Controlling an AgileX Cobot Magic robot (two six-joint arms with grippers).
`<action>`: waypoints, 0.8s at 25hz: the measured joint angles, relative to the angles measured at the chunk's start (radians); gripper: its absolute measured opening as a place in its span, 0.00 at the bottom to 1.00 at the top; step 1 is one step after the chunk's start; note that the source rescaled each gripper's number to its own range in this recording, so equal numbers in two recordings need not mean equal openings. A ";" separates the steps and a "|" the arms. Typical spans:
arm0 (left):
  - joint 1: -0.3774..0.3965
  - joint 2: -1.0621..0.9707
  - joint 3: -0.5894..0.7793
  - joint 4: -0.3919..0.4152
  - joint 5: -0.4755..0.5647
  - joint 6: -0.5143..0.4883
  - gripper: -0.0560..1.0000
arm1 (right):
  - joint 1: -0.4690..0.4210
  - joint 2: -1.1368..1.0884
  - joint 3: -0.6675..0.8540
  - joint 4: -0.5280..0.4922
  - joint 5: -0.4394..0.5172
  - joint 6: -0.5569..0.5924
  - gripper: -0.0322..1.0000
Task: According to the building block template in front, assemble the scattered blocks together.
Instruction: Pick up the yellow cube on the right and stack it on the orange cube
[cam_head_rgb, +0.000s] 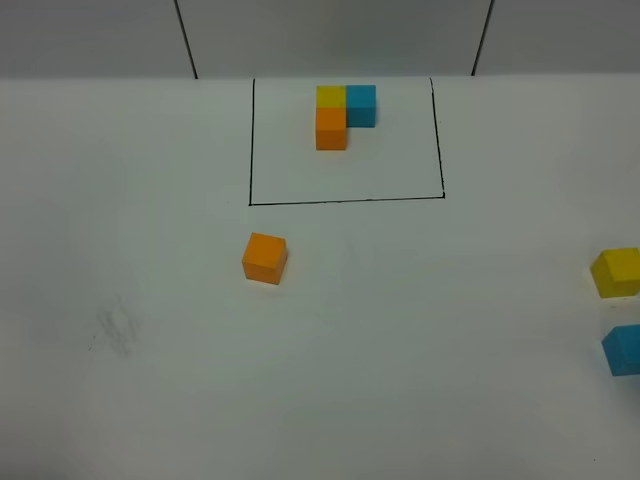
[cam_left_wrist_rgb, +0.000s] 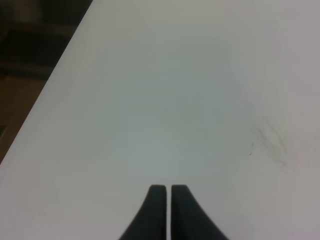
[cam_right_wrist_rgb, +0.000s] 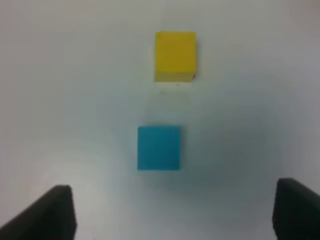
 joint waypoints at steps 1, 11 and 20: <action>0.000 0.000 0.000 0.000 0.000 0.000 0.05 | 0.000 0.026 0.000 0.000 -0.024 0.002 0.82; 0.000 0.000 0.000 0.000 0.000 0.000 0.05 | 0.000 0.278 -0.001 -0.039 -0.208 0.010 0.82; 0.000 0.000 0.000 0.000 0.000 0.000 0.05 | 0.000 0.463 -0.041 -0.043 -0.283 0.023 0.82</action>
